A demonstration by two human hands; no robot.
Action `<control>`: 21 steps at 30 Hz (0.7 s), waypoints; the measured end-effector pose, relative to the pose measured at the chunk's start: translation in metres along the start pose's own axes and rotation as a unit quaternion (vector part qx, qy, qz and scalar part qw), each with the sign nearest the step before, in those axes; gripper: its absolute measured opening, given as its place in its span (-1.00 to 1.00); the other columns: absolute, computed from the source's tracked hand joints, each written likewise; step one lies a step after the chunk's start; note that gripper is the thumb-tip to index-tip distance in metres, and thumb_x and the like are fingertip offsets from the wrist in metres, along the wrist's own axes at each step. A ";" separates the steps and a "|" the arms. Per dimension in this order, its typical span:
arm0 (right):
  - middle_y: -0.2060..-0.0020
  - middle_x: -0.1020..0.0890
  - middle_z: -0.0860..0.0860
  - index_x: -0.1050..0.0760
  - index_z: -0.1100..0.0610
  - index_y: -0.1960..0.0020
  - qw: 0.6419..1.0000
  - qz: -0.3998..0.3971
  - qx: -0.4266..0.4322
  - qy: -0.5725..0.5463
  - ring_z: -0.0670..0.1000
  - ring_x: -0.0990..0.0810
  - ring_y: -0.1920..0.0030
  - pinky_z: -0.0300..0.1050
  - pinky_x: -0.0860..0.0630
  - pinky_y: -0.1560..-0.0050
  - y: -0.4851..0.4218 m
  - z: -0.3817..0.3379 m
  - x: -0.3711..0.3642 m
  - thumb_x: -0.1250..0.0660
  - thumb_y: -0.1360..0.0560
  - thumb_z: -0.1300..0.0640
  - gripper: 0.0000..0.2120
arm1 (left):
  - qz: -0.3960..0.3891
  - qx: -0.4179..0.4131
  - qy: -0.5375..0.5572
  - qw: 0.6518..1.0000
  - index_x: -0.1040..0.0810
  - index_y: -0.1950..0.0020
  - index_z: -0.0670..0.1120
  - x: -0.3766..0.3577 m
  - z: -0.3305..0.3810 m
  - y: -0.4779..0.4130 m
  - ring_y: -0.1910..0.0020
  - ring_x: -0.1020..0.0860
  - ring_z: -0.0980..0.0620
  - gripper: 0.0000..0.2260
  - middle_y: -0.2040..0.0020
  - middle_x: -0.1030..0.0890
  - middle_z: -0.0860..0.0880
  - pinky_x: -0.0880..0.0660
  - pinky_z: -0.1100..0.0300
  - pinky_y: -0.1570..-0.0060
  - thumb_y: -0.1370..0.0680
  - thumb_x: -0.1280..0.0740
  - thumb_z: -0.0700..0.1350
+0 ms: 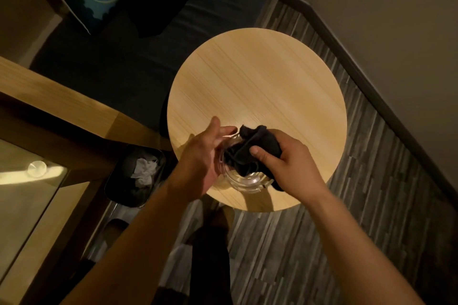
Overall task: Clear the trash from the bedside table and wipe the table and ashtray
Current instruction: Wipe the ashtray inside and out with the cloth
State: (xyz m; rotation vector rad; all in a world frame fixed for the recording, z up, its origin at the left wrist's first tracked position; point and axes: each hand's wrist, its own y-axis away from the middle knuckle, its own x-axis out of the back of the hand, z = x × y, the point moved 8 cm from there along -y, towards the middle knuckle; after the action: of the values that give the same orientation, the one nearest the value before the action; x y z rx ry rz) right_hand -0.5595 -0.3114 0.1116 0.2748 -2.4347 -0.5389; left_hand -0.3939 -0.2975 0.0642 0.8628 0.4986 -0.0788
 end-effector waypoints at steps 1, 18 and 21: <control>0.05 -0.69 -0.20 -0.59 -0.03 -0.25 0.999 -0.034 0.018 0.023 -0.27 -0.64 0.03 -0.38 -0.51 0.12 -0.004 -0.003 0.000 -0.44 -0.57 -0.01 -0.74 | -0.002 0.008 -0.030 1.000 -0.64 -0.23 -0.11 -0.001 0.002 -0.003 -0.08 -0.75 -0.13 -0.59 -0.10 -0.76 -0.20 -0.70 0.02 0.03 -0.72 -0.15 0.15; 0.23 -0.66 0.01 -0.60 0.11 0.01 0.939 0.264 -0.146 -0.166 0.08 -0.64 0.18 0.12 -0.59 0.12 0.042 0.029 -0.024 -0.34 -0.62 -0.06 -0.76 | 0.139 -0.128 0.056 0.980 -0.65 -0.26 -0.09 -0.017 -0.023 0.013 -0.19 -0.71 -0.13 -0.72 -0.16 -0.74 -0.16 -0.64 -0.01 -0.19 -0.73 -0.22 0.00; 0.17 -0.68 -0.12 -0.59 0.01 -0.02 0.981 0.156 -0.085 -0.083 -0.07 -0.67 0.12 -0.06 -0.59 0.14 0.027 0.023 -0.011 -0.38 -0.60 -0.04 -0.87 | 0.085 -0.034 0.031 0.995 -0.63 -0.29 -0.18 -0.010 -0.014 0.002 -0.19 -0.70 -0.23 -0.60 -0.16 -0.73 -0.25 -0.60 -0.15 -0.25 -0.72 -0.20 0.09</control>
State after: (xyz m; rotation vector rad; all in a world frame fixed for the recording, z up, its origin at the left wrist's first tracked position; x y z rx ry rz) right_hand -0.5665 -0.2769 0.1012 -0.2289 -2.5049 -0.6437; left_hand -0.4073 -0.2876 0.0623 0.8404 0.4819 0.1204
